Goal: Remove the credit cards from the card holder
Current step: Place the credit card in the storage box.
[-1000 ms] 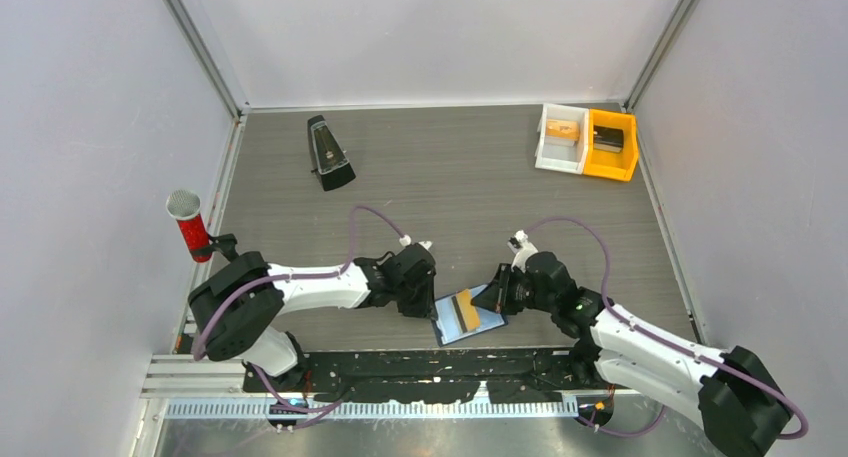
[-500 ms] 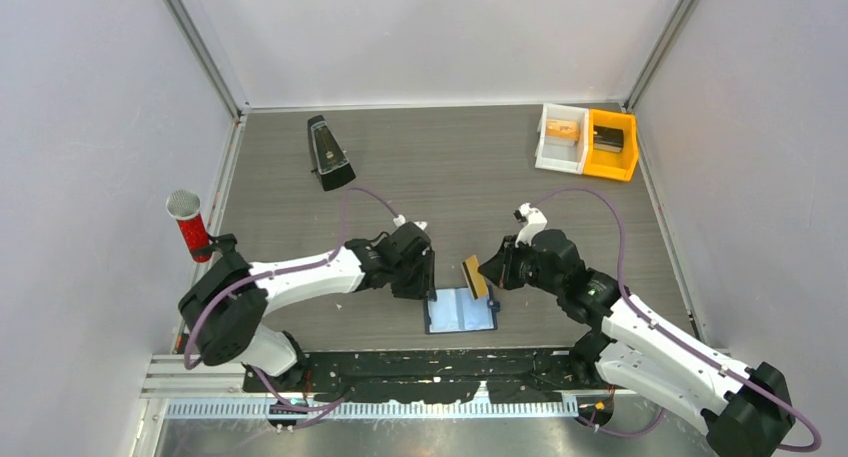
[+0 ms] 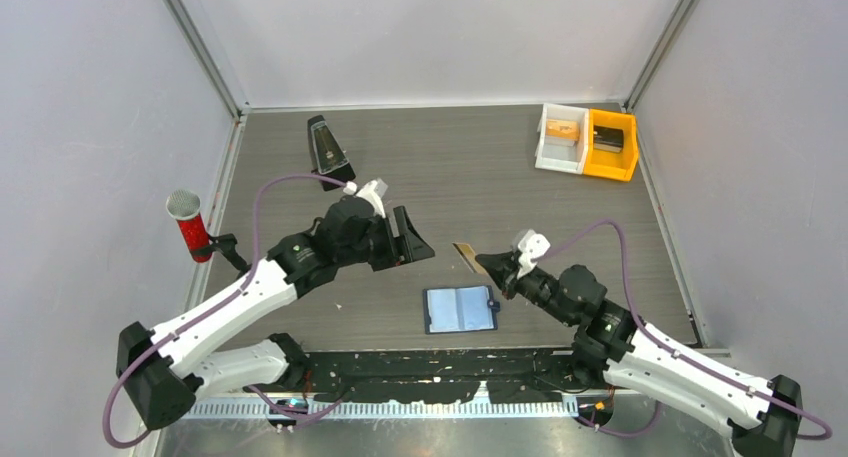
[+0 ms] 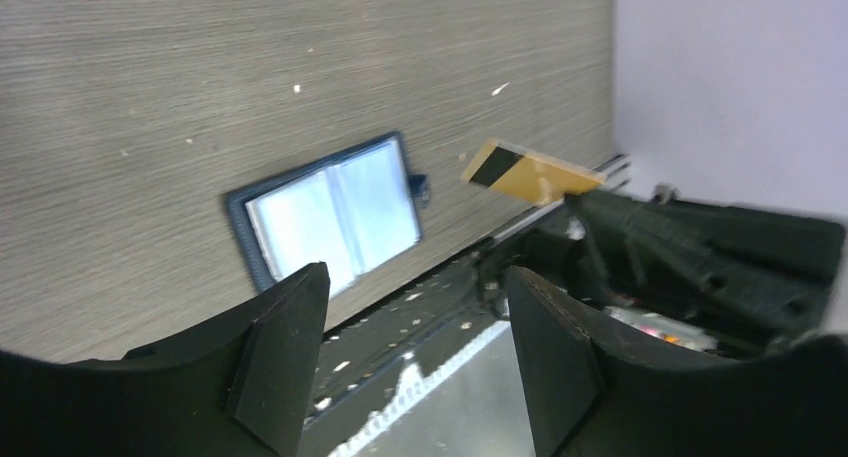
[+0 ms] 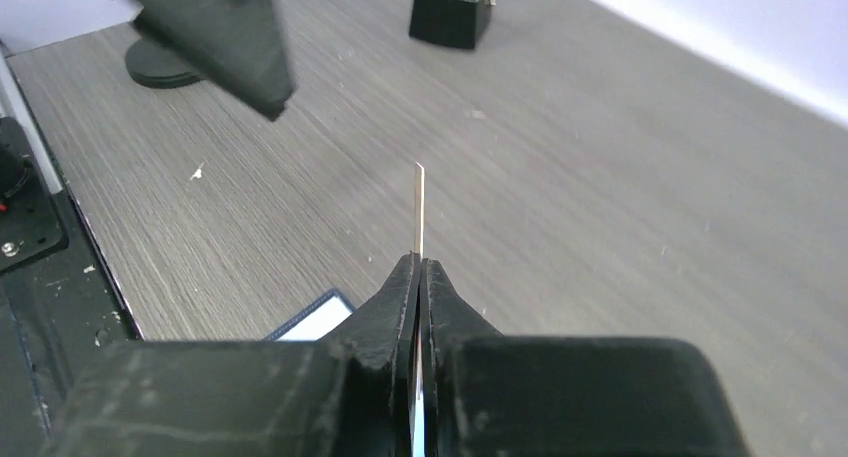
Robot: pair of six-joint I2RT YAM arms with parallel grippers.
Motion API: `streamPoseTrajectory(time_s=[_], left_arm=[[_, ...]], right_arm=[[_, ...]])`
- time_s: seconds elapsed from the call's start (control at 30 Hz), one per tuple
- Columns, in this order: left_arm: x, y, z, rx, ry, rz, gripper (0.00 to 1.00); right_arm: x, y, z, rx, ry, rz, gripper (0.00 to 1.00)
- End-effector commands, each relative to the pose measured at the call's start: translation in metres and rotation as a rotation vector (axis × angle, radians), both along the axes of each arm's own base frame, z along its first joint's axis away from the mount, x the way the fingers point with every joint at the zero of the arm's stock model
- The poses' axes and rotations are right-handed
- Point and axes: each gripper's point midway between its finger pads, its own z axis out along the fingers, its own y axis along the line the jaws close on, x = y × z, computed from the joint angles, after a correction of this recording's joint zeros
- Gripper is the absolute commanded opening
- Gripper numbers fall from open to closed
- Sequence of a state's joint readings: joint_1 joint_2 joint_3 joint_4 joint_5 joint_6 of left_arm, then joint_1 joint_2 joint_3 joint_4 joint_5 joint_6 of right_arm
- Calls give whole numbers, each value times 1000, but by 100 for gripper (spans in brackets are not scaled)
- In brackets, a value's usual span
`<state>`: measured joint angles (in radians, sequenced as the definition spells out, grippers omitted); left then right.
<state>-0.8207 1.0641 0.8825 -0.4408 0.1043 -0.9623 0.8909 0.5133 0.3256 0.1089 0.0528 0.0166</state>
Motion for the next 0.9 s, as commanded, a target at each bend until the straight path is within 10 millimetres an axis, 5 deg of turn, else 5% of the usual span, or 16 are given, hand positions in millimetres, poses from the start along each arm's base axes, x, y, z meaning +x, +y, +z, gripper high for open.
streamPoseTrajectory(time_s=[0.0, 0.27, 0.53, 0.87], left_arm=[[0, -8, 55, -213, -11, 13, 69], [0, -23, 71, -338, 23, -7, 73], [-3, -35, 50, -378, 97, -34, 72], [-10, -37, 15, -393, 193, -23, 70]], right_arm=[[1, -6, 44, -33, -354, -47, 5], [-17, 7, 53, -142, -505, -33, 5], [-34, 30, 41, -281, -553, -7, 5], [-39, 36, 35, -306, -560, -19, 5]])
